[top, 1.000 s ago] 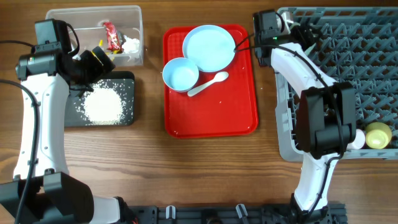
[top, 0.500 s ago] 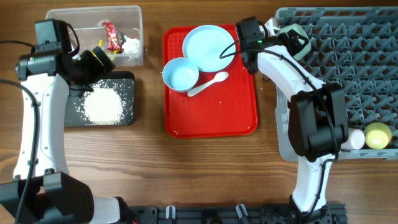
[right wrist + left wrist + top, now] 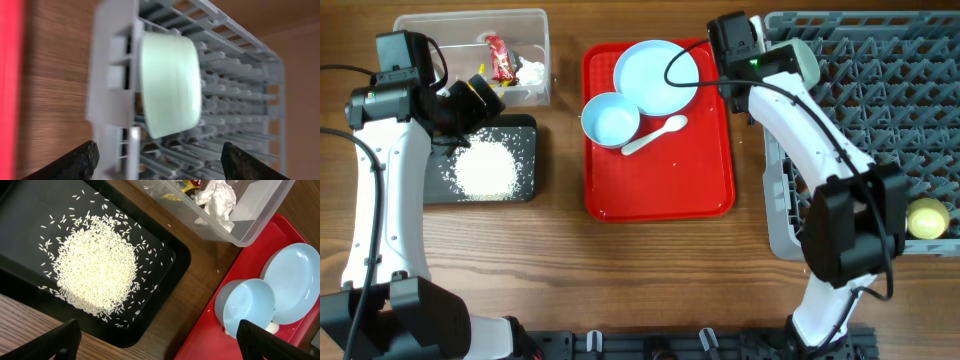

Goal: Sort waste into correct bins and load items into the dishwasher rack
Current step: 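Move the right gripper to the light-blue bowl and grasp its rim, then carry the light-blue bowl with the right gripper into the rack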

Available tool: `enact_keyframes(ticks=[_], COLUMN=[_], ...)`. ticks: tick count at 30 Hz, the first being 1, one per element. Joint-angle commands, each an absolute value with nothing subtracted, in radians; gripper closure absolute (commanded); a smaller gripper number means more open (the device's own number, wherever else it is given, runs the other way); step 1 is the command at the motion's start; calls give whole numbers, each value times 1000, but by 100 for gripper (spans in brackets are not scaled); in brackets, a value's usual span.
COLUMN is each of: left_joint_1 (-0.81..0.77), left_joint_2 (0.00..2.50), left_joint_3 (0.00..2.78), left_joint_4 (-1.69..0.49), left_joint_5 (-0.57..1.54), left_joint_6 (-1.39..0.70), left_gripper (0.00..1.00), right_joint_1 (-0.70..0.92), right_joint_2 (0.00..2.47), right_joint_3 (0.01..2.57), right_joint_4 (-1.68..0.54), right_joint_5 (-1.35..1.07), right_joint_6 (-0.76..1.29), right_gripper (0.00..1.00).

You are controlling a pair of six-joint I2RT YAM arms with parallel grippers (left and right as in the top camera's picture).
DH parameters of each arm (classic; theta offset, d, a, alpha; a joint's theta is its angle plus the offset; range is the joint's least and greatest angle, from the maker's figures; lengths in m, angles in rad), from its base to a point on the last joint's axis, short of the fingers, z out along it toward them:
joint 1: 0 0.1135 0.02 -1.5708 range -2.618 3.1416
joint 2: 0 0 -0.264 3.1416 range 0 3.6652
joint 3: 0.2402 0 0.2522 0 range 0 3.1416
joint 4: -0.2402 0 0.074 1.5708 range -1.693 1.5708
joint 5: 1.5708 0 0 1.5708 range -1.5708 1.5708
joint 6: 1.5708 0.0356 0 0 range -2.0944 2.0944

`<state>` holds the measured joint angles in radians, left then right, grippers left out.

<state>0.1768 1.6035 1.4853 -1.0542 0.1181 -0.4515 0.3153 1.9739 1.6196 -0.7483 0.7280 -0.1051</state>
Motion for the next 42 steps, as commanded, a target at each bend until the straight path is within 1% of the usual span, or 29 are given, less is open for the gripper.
enact_keyframes(ticks=[1,3,4,7,10,12,16,17,18,19,21,23,24,25,27,29,31,33,35,36,38,39,42], left_joint_1=[174,174,174,174,174,174,174,174,174,174,174,174,174,174,174,174,174,174,174,174,174,174,174], left_joint_2=[1597,1597,1597,1597,1597,1597,1597,1597,1597,1597,1597,1597,1597,1597,1597,1597,1597,1597,1597,1597,1597,1597,1597], left_joint_3=[1494,1494,1494,1494,1494,1494,1494,1494,1494,1494,1494,1494,1494,1494,1494,1494,1494,1494,1494,1494,1494,1494,1494], left_joint_4=[-1052,-1052,-1052,-1052,-1052,-1052,-1052,-1052,-1052,-1052,-1052,-1052,-1052,-1052,-1052,-1052,-1052,-1052,-1052,-1052,-1052,-1052,-1052], left_joint_5=[122,122,122,122,122,122,122,122,122,122,122,122,122,122,122,122,122,122,122,122,122,122,122], left_joint_6=[-461,-461,-461,-461,-461,-461,-461,-461,-461,-461,-461,-461,-461,-461,-460,-460,-461,-461,-461,-461,-460,-460,-461], left_gripper=[0,0,0,0,0,0,0,0,0,0,0,0,0,0,0,0,0,0,0,0,0,0,0], right_joint_1=[362,384,393,413,443,472,525,535,540,541,540,540,540,540,540,540,540,537,517,506,488,480,470], right_joint_2=[1887,1879,1892,1954,2031,2086,2148,2153,2155,2155,2155,2155,2155,2155,2155,2155,2154,2144,2104,2057,1985,1912,1785], right_joint_3=[1641,1642,1642,1642,1642,1642,1641,1640,1636,1628,1628,1628,1628,1628,1628,1628,1628,1632,1632,1632,1632,1632,1632], right_joint_4=[-740,-707,-698,-695,-699,-680,-608,-595,-586,-577,-577,-577,-577,-577,-580,-580,-580,-598,-611,-632,-661,-690,-781], right_joint_5=[351,65,-24,-166,-235,-238,-242,-239,-229,-218,-196,-180,-176,-159,-144,-142,-104,-55,-44,1,108,237,539], right_joint_6=[-9,93,159,245,289,343,397,405,424,437,449,453,453,461,472,472,473,426,393,374,326,286,262], right_gripper=[19,20,23,29,34,42,49,55,59,68,78,80,80,83,93,96,96,96,96,96,96,96,96])
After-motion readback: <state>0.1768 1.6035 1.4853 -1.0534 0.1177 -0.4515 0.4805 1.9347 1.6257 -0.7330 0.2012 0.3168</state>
